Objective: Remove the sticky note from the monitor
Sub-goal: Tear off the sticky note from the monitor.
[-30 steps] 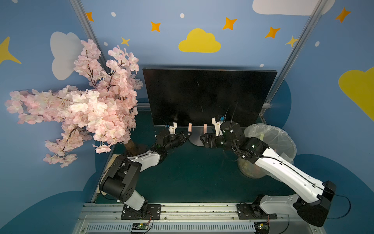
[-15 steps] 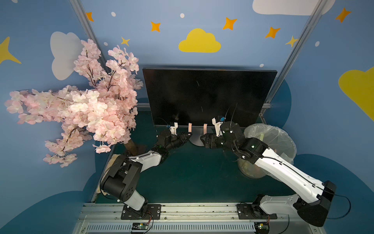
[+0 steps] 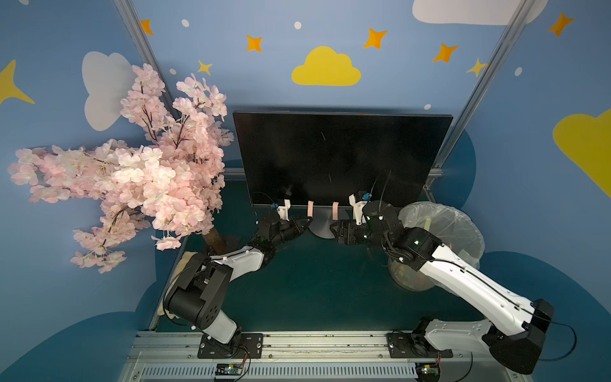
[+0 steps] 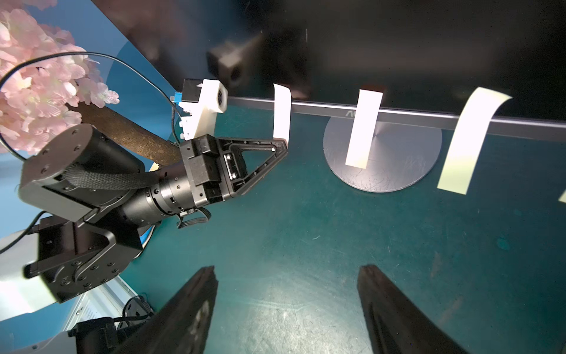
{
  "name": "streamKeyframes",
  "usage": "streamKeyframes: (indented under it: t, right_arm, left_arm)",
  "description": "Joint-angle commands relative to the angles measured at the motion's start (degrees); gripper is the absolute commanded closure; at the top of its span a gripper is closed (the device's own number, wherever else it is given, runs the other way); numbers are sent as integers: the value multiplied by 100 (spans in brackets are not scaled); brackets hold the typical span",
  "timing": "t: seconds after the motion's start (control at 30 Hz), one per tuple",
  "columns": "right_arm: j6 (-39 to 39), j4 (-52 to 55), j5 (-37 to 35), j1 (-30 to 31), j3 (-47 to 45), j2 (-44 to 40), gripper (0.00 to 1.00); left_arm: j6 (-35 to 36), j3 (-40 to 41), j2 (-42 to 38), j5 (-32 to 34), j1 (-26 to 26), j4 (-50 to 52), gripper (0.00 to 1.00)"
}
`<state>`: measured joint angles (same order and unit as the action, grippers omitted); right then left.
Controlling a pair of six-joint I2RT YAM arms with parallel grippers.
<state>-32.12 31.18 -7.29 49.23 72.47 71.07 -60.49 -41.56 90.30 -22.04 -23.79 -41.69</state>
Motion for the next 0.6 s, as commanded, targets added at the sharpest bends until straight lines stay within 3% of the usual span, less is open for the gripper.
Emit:
streamKeyframes:
  t: [0.0,0.57]
  right_arm:
    - [48,79,-121,33,-47,-163,22]
    - [39,237,-208,-47,-5,-300,22]
  left_arm:
    - [88,-98,-208,14,-22,-164,97]
    - [-79,174,-815,66,-309,36,98]
